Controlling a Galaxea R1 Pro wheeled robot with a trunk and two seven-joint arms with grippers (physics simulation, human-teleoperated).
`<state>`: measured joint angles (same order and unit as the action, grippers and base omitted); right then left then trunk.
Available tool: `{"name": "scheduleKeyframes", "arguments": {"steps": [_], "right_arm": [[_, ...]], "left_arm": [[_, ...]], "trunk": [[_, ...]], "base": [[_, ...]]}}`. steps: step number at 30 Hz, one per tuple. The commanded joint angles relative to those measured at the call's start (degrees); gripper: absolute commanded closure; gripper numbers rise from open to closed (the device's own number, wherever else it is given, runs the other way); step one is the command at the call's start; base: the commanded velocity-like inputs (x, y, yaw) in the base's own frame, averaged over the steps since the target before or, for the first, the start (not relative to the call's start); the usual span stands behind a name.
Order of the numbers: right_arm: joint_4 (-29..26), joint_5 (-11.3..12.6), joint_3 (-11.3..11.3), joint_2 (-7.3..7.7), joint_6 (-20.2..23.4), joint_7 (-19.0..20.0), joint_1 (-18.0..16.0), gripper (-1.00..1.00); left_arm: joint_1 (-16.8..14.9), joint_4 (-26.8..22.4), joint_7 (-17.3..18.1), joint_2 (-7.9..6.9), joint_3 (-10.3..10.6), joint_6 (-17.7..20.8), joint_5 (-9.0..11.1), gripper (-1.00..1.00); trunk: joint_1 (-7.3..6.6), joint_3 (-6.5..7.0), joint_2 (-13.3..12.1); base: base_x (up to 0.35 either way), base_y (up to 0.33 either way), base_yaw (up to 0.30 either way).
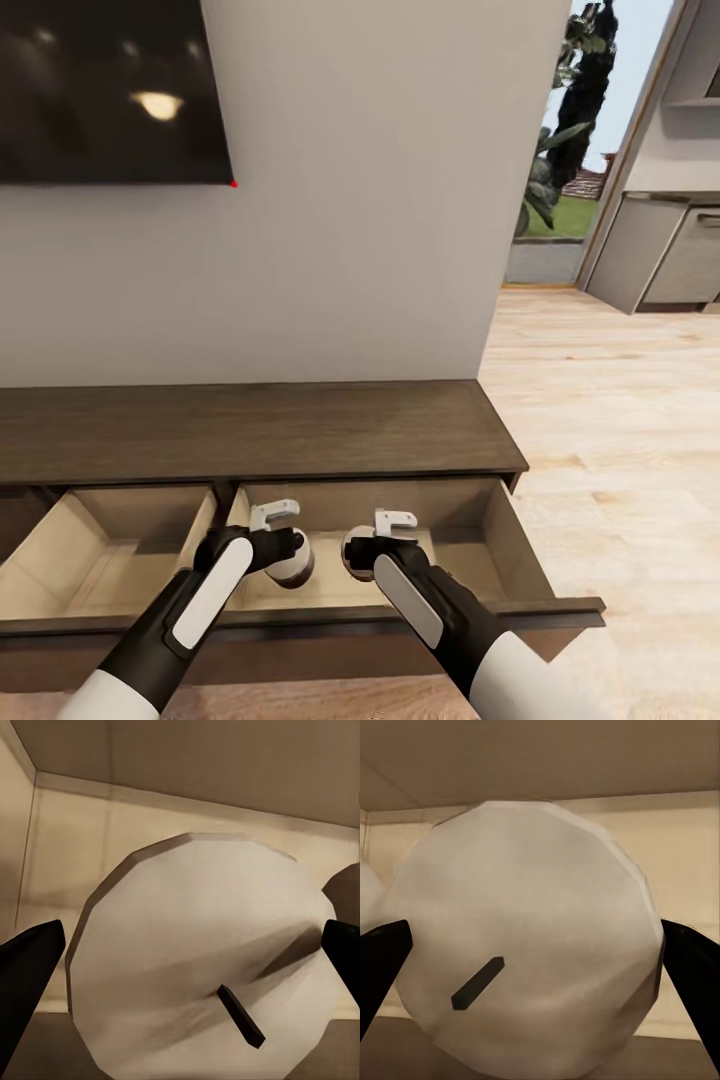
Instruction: Place each of the two pumpkins and all three candles from the living room inside a cabinet in the living room (use any cabinet), then make sure every cabinet is closed, and position the cauldron so it is next to a table in the living room.
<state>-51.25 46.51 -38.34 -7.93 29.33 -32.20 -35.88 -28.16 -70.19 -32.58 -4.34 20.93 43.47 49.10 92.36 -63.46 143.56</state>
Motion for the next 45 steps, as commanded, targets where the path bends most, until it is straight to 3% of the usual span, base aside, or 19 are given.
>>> {"name": "scheduleKeyframes", "arguments": {"steps": [1,8,19,30,31,35,36,45], "right_arm": [[-0.08,0.42,-0.15,0.02,0.03,-0.49,-0.06,1.00],[-0.08,0.42,-0.15,0.02,0.03,-0.49,-0.06,1.00],[-0.17,0.42,-0.21,0.02,0.03,-0.49,-0.06,1.00],[-0.17,0.42,-0.24,0.02,0.03,-0.51,-0.06,1.00],[-0.20,0.42,-0.26,0.02,0.03,-0.50,-0.06,-1.00],[-0.25,0.42,-0.32,0.02,0.03,-0.49,-0.06,-1.00],[-0.25,0.42,-0.32,0.02,0.03,-0.49,-0.06,-1.00],[-0.17,0.42,-0.30,0.02,0.03,-0.49,-0.06,-1.00]], "left_arm": [[-0.05,-0.09,-0.64,-0.06,0.16,-0.04,0.56,1.00],[-0.05,-0.12,-0.64,-0.06,0.18,-0.05,0.56,1.00],[-0.05,-0.21,-0.64,-0.06,1.89,-0.13,0.56,1.00],[-0.05,-0.26,-0.64,-0.06,1.92,-0.14,0.55,1.00],[-0.05,-0.26,-0.64,-0.06,1.92,-0.14,0.56,1.00],[-0.05,-0.28,-0.64,-0.06,1.95,-0.14,0.56,1.00],[-0.05,-0.40,-0.64,-0.06,2.00,-0.15,0.56,-1.00],[-0.05,-0.65,-0.64,-0.06,2.01,-0.17,0.56,-1.00]], "trunk": [[0.01,-0.28,0.04],[0.11,-1.17,0.10],[0.34,-3.16,0.22],[0.34,-3.16,0.22],[0.34,-3.16,0.22],[0.34,-3.16,0.22],[0.34,-3.16,0.22],[0.34,-3.16,0.22]], "base": [[0.000,0.000,0.000],[0.000,0.000,0.000],[0.000,0.000,0.000],[0.000,0.000,0.000],[0.000,0.000,0.000],[0.000,0.000,0.000],[0.000,0.000,0.000],[0.000,0.000,0.000]]}}
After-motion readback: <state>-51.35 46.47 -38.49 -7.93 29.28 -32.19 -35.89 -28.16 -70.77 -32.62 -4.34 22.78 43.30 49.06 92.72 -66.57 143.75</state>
